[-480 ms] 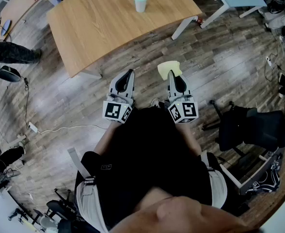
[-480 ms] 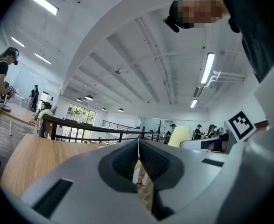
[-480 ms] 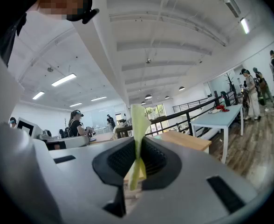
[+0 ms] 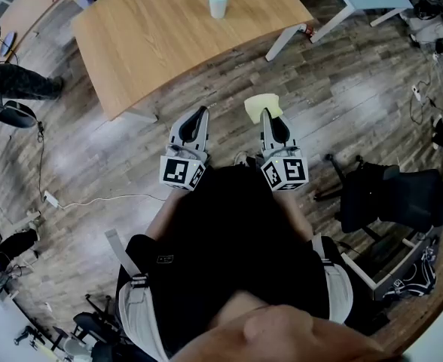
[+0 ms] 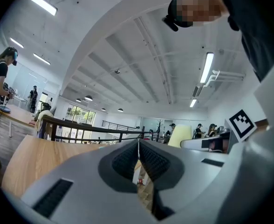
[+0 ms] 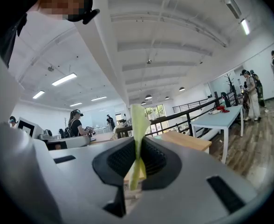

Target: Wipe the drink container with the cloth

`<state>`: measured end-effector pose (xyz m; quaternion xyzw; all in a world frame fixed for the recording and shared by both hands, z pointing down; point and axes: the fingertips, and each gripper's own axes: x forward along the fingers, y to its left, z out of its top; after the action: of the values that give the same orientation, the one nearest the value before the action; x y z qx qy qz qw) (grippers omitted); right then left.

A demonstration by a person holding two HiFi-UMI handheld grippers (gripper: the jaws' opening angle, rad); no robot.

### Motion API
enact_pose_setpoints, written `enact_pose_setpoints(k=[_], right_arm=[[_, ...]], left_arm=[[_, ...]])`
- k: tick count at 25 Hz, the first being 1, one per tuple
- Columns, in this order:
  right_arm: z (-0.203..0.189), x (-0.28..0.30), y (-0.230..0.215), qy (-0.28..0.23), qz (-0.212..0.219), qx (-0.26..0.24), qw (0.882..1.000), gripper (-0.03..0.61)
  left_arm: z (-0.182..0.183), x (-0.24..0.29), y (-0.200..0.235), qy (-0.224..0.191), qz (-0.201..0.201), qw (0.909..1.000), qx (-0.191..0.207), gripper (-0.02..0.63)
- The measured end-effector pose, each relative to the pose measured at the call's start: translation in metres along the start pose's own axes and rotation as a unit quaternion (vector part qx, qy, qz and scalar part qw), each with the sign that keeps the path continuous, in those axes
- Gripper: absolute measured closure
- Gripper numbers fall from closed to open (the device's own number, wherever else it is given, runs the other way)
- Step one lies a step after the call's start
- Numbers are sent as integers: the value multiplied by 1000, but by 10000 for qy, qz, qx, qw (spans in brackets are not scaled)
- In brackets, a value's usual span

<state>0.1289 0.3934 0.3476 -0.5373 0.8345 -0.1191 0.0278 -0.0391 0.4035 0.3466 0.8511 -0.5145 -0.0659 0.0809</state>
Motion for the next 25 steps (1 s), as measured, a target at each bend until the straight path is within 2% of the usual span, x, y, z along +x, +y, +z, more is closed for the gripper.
enact_pose_setpoints(k=[9, 25], right_arm=[[0, 10, 16, -114, -44, 110, 9999, 532], [-23, 40, 72, -115, -543, -41, 9984, 532]], left_arm=[[-1, -8, 19, 40, -61, 9999, -72, 586], [-6, -41, 85, 218, -420, 9987, -188, 587]])
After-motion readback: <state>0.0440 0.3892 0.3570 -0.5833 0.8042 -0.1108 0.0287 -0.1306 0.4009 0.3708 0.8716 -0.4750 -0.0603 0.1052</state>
